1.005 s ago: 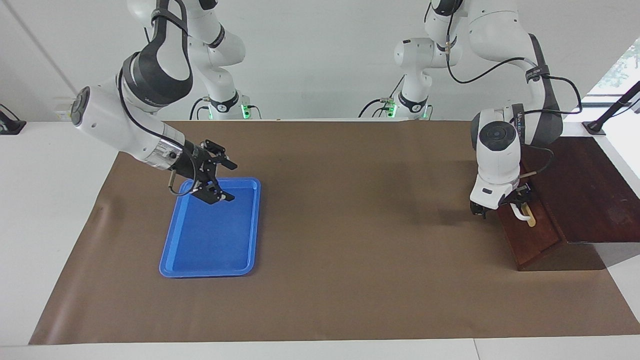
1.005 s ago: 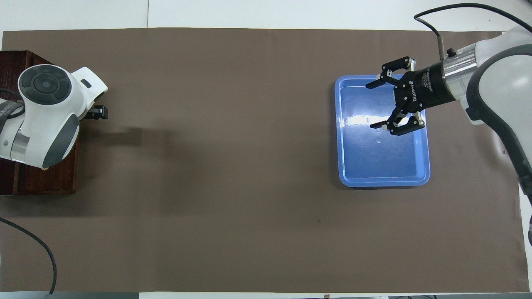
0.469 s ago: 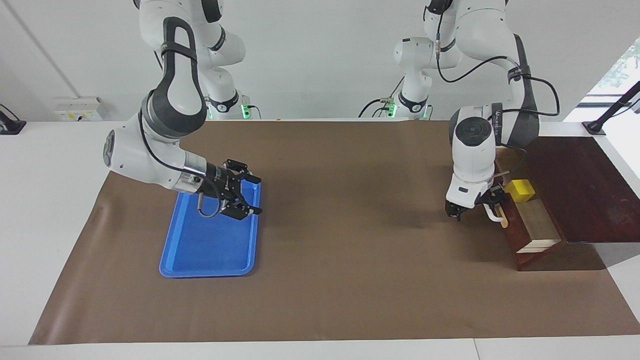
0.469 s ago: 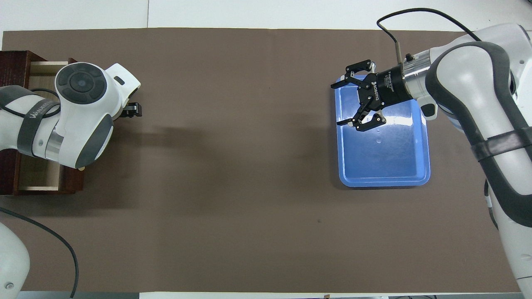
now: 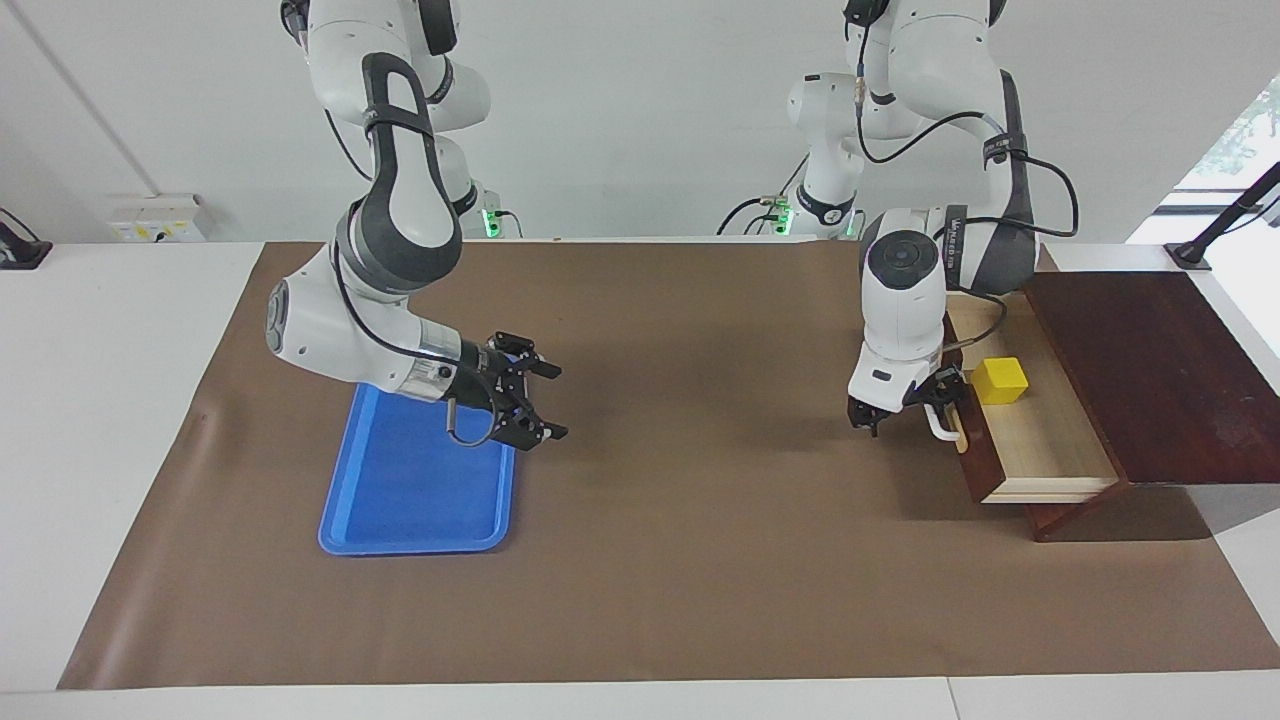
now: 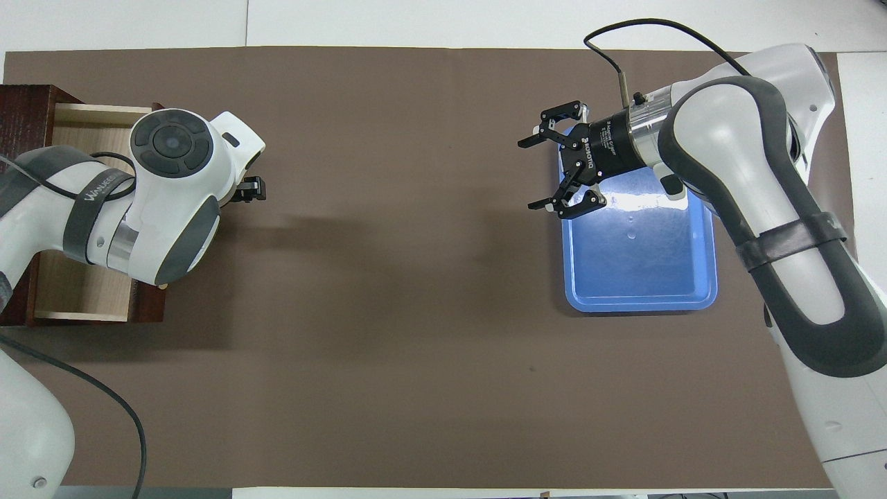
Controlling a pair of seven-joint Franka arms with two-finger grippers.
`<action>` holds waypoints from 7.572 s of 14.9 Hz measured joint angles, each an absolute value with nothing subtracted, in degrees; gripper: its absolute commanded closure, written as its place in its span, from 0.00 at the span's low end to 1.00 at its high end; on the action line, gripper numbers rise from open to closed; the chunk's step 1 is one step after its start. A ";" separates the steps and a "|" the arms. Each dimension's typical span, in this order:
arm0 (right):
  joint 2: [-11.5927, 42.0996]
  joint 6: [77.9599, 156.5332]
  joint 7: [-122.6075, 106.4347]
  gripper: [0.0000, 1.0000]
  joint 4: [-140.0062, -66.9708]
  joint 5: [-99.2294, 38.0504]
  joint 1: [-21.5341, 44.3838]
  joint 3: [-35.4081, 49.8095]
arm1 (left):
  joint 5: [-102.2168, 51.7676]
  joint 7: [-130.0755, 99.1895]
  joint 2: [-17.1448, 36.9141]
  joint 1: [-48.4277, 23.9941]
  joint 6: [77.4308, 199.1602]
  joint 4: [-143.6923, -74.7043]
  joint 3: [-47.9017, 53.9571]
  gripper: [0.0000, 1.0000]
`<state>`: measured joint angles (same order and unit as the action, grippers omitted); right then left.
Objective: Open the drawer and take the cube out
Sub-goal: 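Pull the drawer open with the left gripper while the right gripper advances, then grasp the yellow cube inside the drawer with the left gripper, then lift the cube with the left gripper while the right gripper approaches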
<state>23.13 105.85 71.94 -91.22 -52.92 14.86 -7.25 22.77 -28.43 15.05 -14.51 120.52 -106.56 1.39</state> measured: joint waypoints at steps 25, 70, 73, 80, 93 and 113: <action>23.38 110.03 71.92 0.02 -94.03 -57.10 16.98 -7.19 | 3.79 -63.20 11.47 0.23 102.17 -89.05 -0.32 0.00; 23.44 115.16 72.75 0.03 -94.60 -57.13 19.44 -7.19 | 0.75 -106.92 11.88 -10.14 102.12 -89.60 1.15 1.00; 23.44 115.16 72.75 0.03 -94.63 -57.13 19.43 -7.20 | 0.74 -115.70 12.33 -16.63 102.12 -89.60 1.32 1.00; 23.47 115.16 72.75 0.03 -94.70 -57.13 19.47 -7.20 | 0.69 -126.50 13.01 -23.13 103.34 -89.80 1.29 1.00; 25.88 118.15 75.46 0.05 -89.82 -56.29 25.68 -7.20 | 0.59 -130.29 13.69 -25.55 106.34 -90.41 1.22 1.00; 36.41 112.54 81.62 0.11 -69.15 -44.77 30.58 -7.18 | 0.59 -131.43 13.69 -26.76 108.31 -90.44 1.16 1.00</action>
<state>36.41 112.54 81.62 -69.15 -44.77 30.58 -7.18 0.59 -131.43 13.69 -26.76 108.31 -90.44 1.16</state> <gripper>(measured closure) 0.106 0.449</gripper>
